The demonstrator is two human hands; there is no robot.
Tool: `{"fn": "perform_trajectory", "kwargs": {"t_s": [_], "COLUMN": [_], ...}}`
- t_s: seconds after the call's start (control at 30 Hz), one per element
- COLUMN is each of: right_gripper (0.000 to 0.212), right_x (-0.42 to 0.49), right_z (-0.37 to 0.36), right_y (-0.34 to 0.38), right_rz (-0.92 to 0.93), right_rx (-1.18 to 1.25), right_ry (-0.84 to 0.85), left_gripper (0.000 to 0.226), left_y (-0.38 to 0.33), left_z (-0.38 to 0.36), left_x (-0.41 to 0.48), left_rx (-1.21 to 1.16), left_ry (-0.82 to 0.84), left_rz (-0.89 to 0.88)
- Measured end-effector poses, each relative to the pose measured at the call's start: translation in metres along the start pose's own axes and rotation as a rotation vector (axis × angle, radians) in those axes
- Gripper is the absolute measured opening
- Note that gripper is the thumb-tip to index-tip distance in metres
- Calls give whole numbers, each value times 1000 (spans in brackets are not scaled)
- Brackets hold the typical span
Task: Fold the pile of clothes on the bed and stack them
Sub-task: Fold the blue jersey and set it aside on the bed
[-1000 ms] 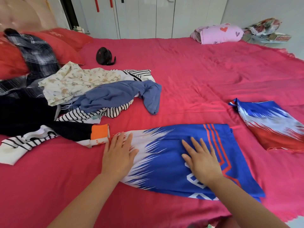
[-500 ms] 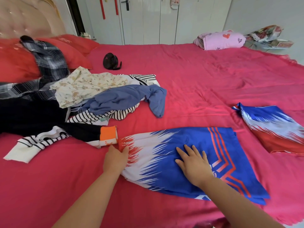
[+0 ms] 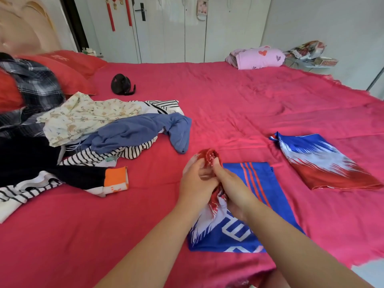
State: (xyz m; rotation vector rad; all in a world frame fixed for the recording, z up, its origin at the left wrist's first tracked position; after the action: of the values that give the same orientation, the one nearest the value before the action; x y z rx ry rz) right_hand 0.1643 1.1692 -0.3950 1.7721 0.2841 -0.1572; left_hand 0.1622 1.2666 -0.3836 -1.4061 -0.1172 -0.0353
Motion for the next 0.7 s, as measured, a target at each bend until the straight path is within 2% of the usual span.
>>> {"fn": "perform_trajectory", "kwargs": {"t_s": [0.07,0.13,0.27,0.33,0.4,0.5,0.6,0.7], "right_gripper": [36,24,7,6,12,34,48,55], "right_x": [0,0,-4,-7,-11,-14,-14,-11], "right_z": [26,56,119,149,172,189,192,188], "right_y": [8,14,21,15,2,-22,-31,-28], "right_rz": [-71,-66,-14,-25,-50,-99,-152,-220], "right_rx": [58,29,-101,-288,-556,-903,-938,-955], "right_ry": [-97,-214,-435,-547,-639,-703,-714,-659], "left_gripper": [49,50,44,40,43,61,69,53], "left_y": [-3,-1,13,27,45,69,82,86], "left_z": [-20,-34,-45,-44,-42,-41,-47,-53], "left_x": [-3,-5,0,5,9,7,5,9], "left_rx": [-75,-59,100,207,336,462,385,380], "left_ry": [83,124,60,32,5,-6,-22,-82], "left_rz": [57,94,-5,-36,39,233,368,431]}}
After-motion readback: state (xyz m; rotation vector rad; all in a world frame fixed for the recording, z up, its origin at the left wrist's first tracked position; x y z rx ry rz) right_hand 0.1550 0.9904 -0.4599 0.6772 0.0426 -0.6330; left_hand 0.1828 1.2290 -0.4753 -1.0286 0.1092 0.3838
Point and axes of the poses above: each hand's wrist, its own x-axis towards the middle knuckle, its own z-axis out of the back of the hand, y = z × x, the point moved 1 cm from there along x, towards the middle knuckle, and after that the axes turned 4 degrees about -y, right-handed, at the moved point
